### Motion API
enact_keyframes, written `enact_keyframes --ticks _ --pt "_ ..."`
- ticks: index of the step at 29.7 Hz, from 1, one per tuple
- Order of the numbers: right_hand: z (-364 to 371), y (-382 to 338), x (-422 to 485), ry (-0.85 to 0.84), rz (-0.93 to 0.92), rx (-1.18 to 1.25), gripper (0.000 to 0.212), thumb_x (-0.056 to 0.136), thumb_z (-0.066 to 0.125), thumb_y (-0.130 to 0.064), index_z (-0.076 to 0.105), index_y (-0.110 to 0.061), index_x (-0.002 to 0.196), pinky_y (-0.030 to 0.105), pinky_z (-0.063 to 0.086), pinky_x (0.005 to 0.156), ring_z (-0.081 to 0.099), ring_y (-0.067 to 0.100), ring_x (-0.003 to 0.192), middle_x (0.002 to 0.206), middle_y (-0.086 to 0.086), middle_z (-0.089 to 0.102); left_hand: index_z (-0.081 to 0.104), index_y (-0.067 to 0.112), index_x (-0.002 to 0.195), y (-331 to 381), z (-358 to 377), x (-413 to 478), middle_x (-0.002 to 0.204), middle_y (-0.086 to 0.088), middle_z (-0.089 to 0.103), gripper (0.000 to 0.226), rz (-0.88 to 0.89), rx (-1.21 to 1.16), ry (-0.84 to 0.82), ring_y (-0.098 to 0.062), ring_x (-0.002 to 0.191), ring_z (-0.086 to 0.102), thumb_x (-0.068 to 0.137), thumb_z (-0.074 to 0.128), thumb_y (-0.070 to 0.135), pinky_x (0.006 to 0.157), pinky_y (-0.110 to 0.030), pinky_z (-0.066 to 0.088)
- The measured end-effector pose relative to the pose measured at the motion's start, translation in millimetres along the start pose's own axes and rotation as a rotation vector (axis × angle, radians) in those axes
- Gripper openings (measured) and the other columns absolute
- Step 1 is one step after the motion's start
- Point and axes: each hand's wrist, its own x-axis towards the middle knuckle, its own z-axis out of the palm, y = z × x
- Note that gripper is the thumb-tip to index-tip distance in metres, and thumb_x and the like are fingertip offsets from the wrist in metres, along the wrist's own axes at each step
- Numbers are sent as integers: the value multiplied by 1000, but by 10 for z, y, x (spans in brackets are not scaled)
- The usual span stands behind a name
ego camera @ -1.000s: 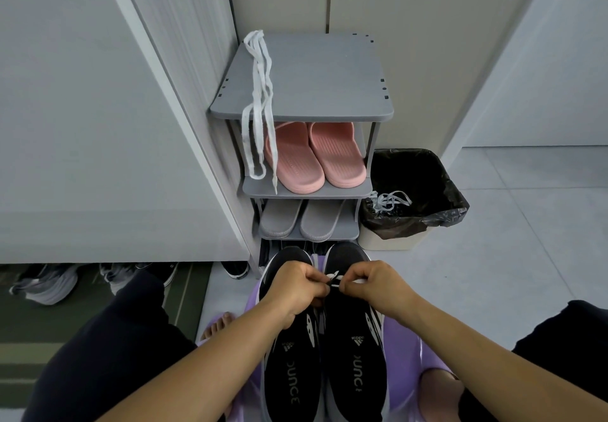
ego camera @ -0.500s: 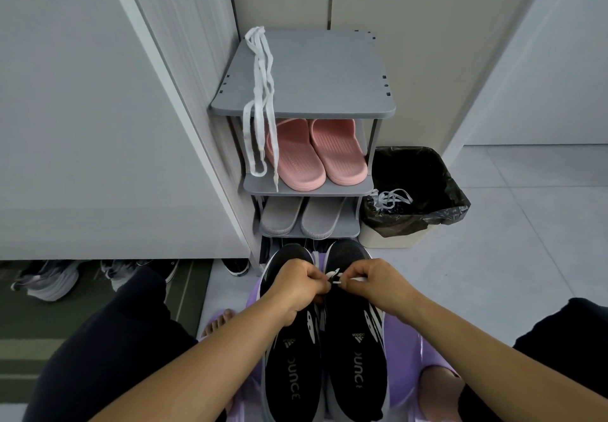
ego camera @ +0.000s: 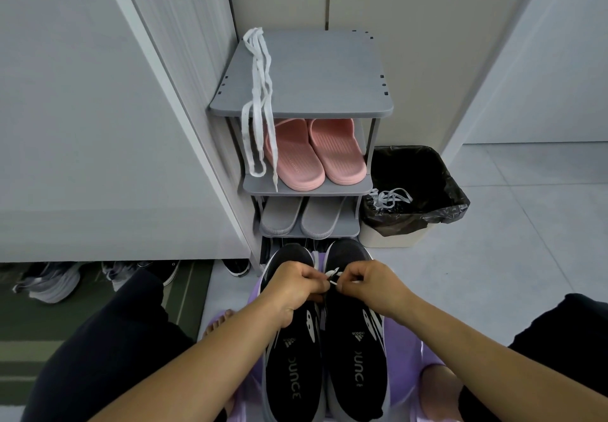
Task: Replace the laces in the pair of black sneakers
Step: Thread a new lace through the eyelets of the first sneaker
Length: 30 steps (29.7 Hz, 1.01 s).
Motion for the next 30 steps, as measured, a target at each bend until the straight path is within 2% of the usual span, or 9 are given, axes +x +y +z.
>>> enact_keyframes --ticks 5,10,13,17,20,22,25,27,30 --pt "-18 -43 -20 9 -33 -77 23 82 61 -12 58 -26 64 6 37 53 49 -2 58 65 -16 55 64 7 81 2 25 -2 70 -4 62 13 20 39 32 -12 60 59 82 62 -5 58 -14 50" --pt "-13 -52 -16 14 -116 -172 12 84 59 -12 60 -21 76 5 36 63 47 -2 70 85 -6 56 67 3 90 -46 80 -17 69 1 61 11 112 146 128 -7 60 56 80 69 1 58 -12 46" --pt "-29 -53 -1 0 -137 -243 12 84 57 -12 56 -21 76 7 33 62 49 8 78 88 -3 55 66 12 78 -32 91 -34 71 -1 62 9 149 187 145 -12 65 59 78 72 4 68 -22 52" --pt "-34 -18 27 -21 -89 -178 17 83 59 -13 59 -24 70 15 37 66 52 8 80 85 -6 58 65 15 78 -44 99 -60 73 1 63 11 187 219 137 -12 70 60 76 75 11 74 -23 50" --pt "-33 -12 28 -35 -65 -110 24 84 62 -16 56 -31 65 14 39 68 54 6 79 80 -10 59 62 13 79 -35 87 -63 73 -3 64 9 164 131 83 -13 67 61 87 63 9 75 -26 52" --pt "-25 -22 22 -45 -59 -94 24 84 63 -16 57 -30 66 16 41 72 55 7 81 81 -8 61 60 10 77 -17 65 -39 70 -4 62 17 117 55 57 -12 61 61 91 55 2 71 -24 54" --pt "-50 -42 25 -39 -37 -147 26 84 61 -16 56 -32 64 22 42 76 55 6 78 77 -10 61 60 9 79 -13 57 -13 68 -3 60 19 123 147 50 -11 56 58 91 51 -2 61 -18 52" --pt "-76 -59 25 -49 -22 -245 29 84 59 -18 52 -35 62 27 38 83 51 5 74 70 -15 56 63 8 87 -21 74 -22 67 0 60 13 151 229 47 -8 53 56 89 54 -1 55 -13 49" --pt "-89 -79 26 -67 -8 -348 28 85 56 -21 47 -35 63 35 37 91 51 10 83 69 -14 52 64 3 97 -44 94 -9 69 1 58 14 179 240 49 -8 55 55 84 63 -1 56 -14 50"
